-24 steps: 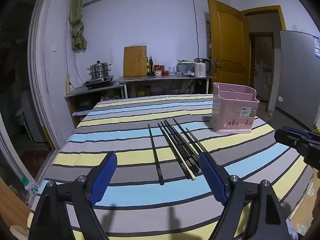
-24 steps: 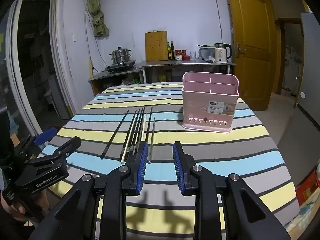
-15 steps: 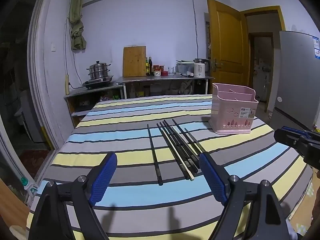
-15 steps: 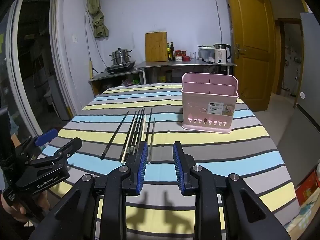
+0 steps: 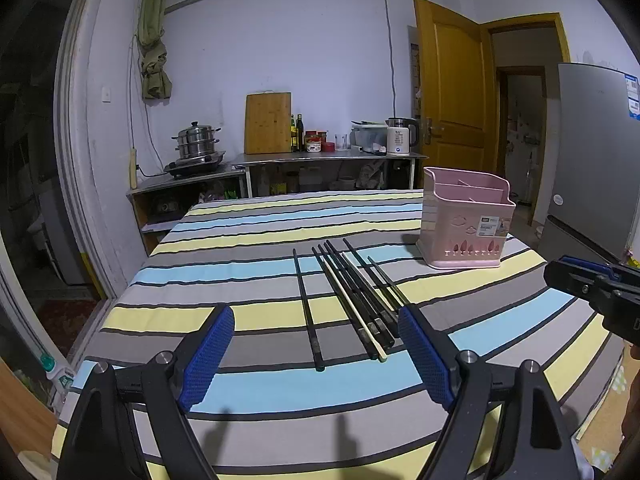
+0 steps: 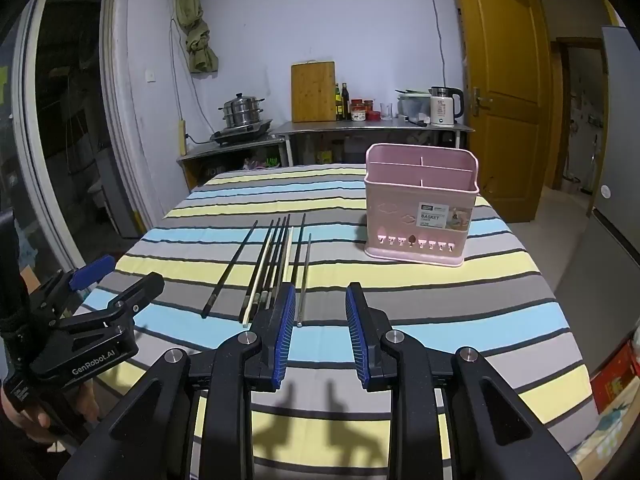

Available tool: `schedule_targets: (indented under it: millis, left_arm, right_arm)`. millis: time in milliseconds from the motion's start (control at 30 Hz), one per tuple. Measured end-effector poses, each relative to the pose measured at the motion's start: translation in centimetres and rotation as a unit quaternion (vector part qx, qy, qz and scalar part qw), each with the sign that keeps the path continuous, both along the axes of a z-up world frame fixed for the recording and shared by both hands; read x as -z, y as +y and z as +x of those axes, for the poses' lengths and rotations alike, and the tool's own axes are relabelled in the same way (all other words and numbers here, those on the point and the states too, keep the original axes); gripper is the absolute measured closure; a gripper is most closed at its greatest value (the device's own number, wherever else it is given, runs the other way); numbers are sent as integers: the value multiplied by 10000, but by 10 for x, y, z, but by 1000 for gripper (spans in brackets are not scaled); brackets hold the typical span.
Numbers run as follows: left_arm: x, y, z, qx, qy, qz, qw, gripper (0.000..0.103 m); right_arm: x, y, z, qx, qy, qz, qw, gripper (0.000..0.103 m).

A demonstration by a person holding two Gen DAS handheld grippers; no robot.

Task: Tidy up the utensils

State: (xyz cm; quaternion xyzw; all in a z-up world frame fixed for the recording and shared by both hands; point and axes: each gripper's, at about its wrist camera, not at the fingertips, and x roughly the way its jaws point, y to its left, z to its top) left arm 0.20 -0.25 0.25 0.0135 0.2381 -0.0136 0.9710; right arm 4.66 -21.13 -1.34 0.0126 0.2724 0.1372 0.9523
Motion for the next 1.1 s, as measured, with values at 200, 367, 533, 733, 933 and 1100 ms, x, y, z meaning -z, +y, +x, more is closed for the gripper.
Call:
schedule_targets:
  millis: [200, 367, 533, 733, 933, 1100]
  left_arm:
    - [1, 1, -2, 8, -19, -16, 10000, 19]
    - [1, 0, -2, 14, -14, -17, 10000, 19]
    - [2, -1, -2, 13, 0, -20, 10000, 19]
    - [3, -1, -2, 38, 11, -28, 10000, 19]
    - [3, -1, -4, 53, 11, -36, 10000, 19]
    - [3, -1, -5, 62, 7, -29, 10000, 19]
  right_arm:
    - [0, 1, -2, 4, 8, -5, 10000, 76]
    - [2, 1, -3, 8, 22, -11, 10000, 76]
    - [3, -1, -3, 9, 41, -18, 10000, 76]
    - [4, 0, -2, 13, 65, -35, 10000, 76]
    - [5, 1, -1, 19, 72, -35, 10000, 76]
    - [5, 1, -2, 18, 79, -38, 10000, 76]
